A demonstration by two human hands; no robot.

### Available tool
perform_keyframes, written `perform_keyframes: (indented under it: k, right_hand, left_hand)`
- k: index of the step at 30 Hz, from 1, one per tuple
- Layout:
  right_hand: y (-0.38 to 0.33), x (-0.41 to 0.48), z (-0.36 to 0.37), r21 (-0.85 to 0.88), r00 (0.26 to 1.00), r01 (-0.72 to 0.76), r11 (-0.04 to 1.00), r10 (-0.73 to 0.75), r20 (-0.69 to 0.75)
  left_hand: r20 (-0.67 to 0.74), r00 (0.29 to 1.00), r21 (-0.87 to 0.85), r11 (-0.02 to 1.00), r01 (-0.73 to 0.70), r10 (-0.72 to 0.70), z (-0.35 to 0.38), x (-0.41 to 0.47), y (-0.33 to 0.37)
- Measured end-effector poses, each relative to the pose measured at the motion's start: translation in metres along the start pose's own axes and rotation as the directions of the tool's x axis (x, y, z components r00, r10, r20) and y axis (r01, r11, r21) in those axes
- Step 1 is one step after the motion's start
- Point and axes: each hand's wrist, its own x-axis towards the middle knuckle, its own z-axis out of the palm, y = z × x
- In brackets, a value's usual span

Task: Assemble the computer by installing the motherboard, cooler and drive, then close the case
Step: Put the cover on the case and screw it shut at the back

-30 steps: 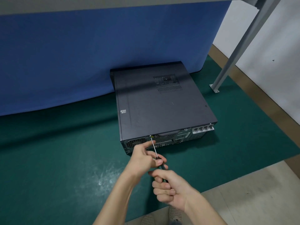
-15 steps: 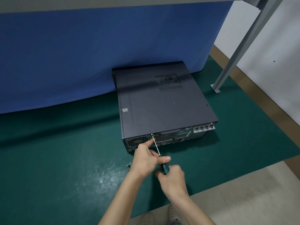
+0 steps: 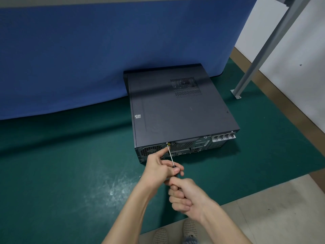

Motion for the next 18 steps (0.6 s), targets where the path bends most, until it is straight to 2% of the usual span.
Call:
perform_keyframes:
  k: [1,2,3,4,5,6,7,8,10,11,13,15,16,17,18]
  right_hand:
    - [0.003,0.0,-0.001,-0.084,0.998,0.023,0.996,-0.029,-0.063]
    - [0.008,0.002,-0.002,-0.269,0.983,0.068,0.961,-0.111,-0.148]
    - [0.013,0.003,0.001,-0.485,0.948,0.097,0.869,-0.229,-0.22]
    - [0.014,0.004,0.004,-0.604,0.914,0.079,0.793,-0.299,-0.274]
    - [0.015,0.007,0.004,-0.596,0.893,0.085,0.799,-0.326,-0.31]
    - [0.013,0.009,0.002,-0.518,0.898,0.108,0.848,-0.307,-0.316]
    - [0.01,0.011,-0.002,-0.356,0.935,0.128,0.926,-0.232,-0.267]
    - [0.005,0.01,-0.005,-0.183,0.981,0.095,0.978,-0.123,-0.15]
    - [-0.001,0.004,-0.01,0.006,0.999,0.003,1.0,-0.004,0.053]
    - [-0.003,0.002,-0.01,0.013,0.997,-0.002,1.0,0.001,0.071]
    - [0.002,0.002,-0.007,-0.174,0.993,0.082,0.981,-0.096,-0.075]
    - [0.006,0.003,0.005,-0.476,0.91,0.159,0.865,-0.316,-0.269]
    - [0.007,0.005,0.009,-0.52,0.875,0.165,0.838,-0.368,-0.315]
    - [0.007,0.007,0.011,-0.462,0.872,0.182,0.868,-0.359,-0.332]
    - [0.004,0.008,0.012,-0.33,0.901,0.184,0.926,-0.293,-0.319]
  left_hand:
    - [-0.026,1.0,0.034,0.999,-0.015,0.016,0.002,0.001,-0.001]
    - [-0.042,0.999,0.067,0.997,-0.025,0.027,0.004,0.002,-0.002]
    - [-0.049,0.998,0.088,0.996,-0.031,0.035,0.006,0.003,-0.005]
    - [-0.056,0.998,0.099,0.995,-0.029,0.034,0.007,0.004,-0.006]
    - [-0.064,0.997,0.11,0.994,-0.028,0.035,0.007,0.004,-0.006]
    - [-0.075,0.996,0.124,0.992,-0.033,0.042,0.006,0.004,-0.006]
    - [-0.088,0.995,0.139,0.99,-0.039,0.052,0.005,0.003,-0.006]
    - [-0.102,0.993,0.151,0.988,-0.044,0.06,0.003,0.003,-0.006]
    - [-0.116,0.991,0.151,0.988,-0.044,0.062,0.002,0.002,-0.006]
    - [-0.12,0.991,0.155,0.987,-0.045,0.064,0.001,0.003,-0.006]
    - [-0.122,0.992,0.148,0.989,-0.026,0.045,0.002,0.001,-0.007]
    - [-0.064,0.998,0.028,1.0,-0.009,0.011,-0.001,-0.001,-0.007]
    - [-0.016,1.0,-0.049,0.999,0.002,-0.003,-0.002,-0.003,-0.007]
    - [0.016,1.0,-0.106,0.994,0.006,-0.005,-0.004,-0.004,-0.007]
    - [0.022,1.0,-0.135,0.991,-0.001,0.004,-0.005,-0.004,-0.007]
